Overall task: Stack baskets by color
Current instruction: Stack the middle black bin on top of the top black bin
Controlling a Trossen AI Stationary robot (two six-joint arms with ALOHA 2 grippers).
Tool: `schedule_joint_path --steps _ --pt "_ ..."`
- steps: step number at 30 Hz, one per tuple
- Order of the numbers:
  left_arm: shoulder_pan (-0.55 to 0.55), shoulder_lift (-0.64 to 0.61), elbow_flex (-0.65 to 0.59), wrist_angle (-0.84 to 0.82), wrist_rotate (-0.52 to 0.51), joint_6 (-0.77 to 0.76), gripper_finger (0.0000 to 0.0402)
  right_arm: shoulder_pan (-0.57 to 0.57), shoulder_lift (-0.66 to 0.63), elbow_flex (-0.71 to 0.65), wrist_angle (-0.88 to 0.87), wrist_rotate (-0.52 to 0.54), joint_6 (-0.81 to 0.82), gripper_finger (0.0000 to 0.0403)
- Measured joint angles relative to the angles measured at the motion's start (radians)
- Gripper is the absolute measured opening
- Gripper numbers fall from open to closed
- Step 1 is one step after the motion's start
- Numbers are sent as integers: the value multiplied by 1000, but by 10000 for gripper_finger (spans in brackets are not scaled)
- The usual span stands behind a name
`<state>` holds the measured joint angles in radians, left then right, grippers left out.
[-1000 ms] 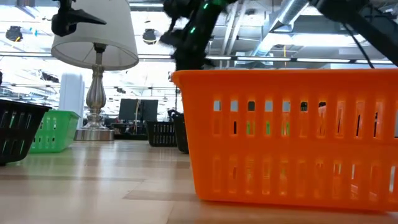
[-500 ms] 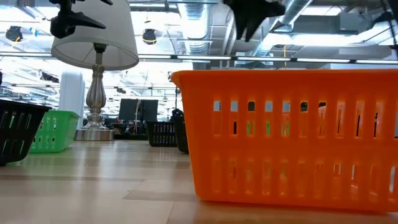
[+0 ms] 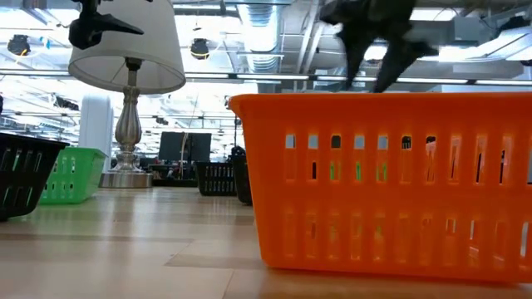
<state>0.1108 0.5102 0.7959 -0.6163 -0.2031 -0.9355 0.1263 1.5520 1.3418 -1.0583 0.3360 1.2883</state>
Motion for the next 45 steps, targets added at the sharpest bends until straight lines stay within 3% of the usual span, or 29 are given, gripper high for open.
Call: schedule_joint_path --steps 6,19,23,30,40,45 --pt "0 0 0 -6 0 -19 251 -36 68 -142 292 -47 6 264" --pt "0 0 0 -57 -4 -27 251 -73 297 -143 517 -170 -59 257" --pt "0 0 0 -63 -7 -27 251 -83 318 -143 524 -213 -58 200" --pt "0 0 0 -71 -13 -28 251 -81 300 -143 517 -239 -87 20" --pt "0 0 0 -74 -14 -29 251 -120 128 -61 491 -239 -197 14" --pt "0 0 0 -75 -15 -23 251 -224 165 54 528 -232 -361 8"
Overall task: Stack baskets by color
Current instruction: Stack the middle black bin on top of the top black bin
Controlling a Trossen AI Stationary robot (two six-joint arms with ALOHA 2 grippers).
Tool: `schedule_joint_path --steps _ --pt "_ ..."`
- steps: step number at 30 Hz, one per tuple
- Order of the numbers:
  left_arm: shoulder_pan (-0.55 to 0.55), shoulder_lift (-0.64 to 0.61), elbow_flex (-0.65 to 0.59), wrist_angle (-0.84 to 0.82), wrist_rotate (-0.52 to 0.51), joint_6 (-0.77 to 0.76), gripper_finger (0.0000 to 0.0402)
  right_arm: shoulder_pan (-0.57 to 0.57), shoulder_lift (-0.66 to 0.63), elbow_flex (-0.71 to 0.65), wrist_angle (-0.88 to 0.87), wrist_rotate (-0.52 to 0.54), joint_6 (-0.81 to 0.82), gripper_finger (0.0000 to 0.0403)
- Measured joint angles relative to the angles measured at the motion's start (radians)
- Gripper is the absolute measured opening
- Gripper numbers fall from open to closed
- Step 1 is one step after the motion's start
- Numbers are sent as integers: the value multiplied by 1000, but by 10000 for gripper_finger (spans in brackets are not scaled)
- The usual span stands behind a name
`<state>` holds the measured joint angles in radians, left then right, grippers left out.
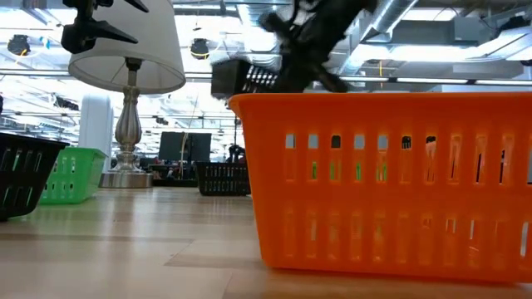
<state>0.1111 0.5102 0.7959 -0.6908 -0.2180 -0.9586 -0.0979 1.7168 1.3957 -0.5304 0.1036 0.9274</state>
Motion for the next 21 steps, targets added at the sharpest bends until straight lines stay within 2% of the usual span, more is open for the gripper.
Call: schedule_joint_path --steps 5,8,12,21 --pt "0 0 0 -1 -4 3 251 -101 141 162 -17 -37 -138 14" --pt "0 0 0 -1 -4 4 251 -141 230 256 -11 -82 -152 19" --pt "0 0 0 -3 -4 -1 251 -157 322 339 -12 -84 -171 13" --pt "0 0 0 -2 -5 -11 251 -155 432 382 -53 -80 -181 22"
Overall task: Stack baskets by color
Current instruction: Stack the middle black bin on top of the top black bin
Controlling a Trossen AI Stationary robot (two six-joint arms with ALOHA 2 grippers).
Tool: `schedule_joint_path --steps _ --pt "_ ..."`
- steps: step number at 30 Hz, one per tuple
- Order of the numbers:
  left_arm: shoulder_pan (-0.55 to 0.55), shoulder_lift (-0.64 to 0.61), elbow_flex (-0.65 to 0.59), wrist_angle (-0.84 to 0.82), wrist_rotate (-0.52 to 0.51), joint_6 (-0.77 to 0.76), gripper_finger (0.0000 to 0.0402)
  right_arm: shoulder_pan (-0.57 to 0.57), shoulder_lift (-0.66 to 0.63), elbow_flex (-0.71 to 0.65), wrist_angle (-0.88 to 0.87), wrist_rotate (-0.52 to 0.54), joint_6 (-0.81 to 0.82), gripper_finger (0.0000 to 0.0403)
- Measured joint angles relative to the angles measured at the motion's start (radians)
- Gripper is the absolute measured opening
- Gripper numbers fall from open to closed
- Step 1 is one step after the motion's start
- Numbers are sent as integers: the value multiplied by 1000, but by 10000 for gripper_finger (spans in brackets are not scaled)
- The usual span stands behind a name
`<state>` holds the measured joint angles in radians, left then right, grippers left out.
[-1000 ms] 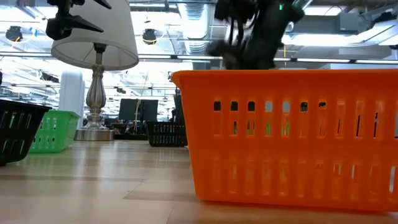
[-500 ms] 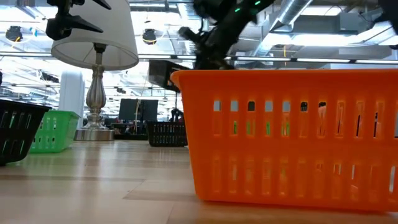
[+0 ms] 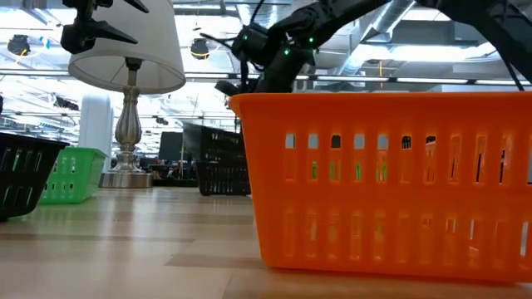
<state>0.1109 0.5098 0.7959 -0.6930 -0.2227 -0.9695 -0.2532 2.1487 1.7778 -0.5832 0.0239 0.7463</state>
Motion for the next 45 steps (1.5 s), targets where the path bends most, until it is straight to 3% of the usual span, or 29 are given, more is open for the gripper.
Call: schedule_joint_path --steps 23,36,45 --pt "0 0 0 3 -2 -31 251 -6 -10 0 -70 29 -22 23" --pt "0 0 0 3 -2 -25 251 -6 -1 0 -68 28 -48 114" --pt "0 0 0 2 -2 -11 251 -7 -8 0 -61 24 -48 151"
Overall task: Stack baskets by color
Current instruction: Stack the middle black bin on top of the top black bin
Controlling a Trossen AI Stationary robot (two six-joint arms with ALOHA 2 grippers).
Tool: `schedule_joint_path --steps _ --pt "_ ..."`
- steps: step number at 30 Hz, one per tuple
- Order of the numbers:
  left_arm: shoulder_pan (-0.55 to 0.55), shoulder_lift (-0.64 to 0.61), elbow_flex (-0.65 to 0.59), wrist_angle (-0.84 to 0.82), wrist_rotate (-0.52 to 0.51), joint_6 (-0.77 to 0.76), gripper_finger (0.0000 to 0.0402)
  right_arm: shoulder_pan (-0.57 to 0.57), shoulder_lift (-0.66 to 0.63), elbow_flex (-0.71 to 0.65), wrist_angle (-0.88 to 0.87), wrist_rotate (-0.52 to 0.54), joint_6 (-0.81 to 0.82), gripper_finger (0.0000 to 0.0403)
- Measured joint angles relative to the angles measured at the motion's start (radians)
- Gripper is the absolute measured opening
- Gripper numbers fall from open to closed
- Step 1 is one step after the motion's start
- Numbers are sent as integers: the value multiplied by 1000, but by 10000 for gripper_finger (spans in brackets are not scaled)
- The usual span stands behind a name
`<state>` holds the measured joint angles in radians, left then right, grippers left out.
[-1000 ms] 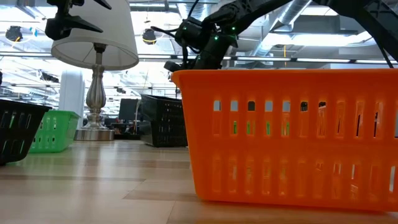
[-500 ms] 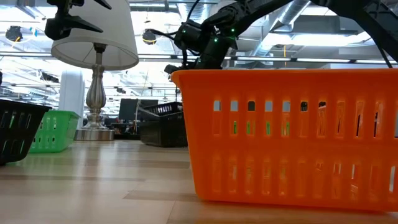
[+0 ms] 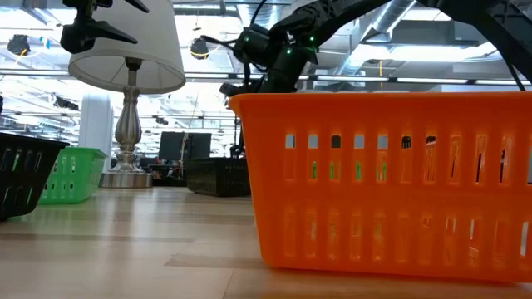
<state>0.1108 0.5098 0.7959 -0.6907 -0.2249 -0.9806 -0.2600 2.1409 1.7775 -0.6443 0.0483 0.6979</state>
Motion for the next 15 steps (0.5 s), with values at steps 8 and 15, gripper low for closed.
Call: schedule_joint_path --steps 8,15 --pt "0 0 0 -5 3 19 251 10 -71 73 -166 -52 -36 156" --pt "0 0 0 -42 3 19 251 74 -115 87 -402 -52 -44 142"
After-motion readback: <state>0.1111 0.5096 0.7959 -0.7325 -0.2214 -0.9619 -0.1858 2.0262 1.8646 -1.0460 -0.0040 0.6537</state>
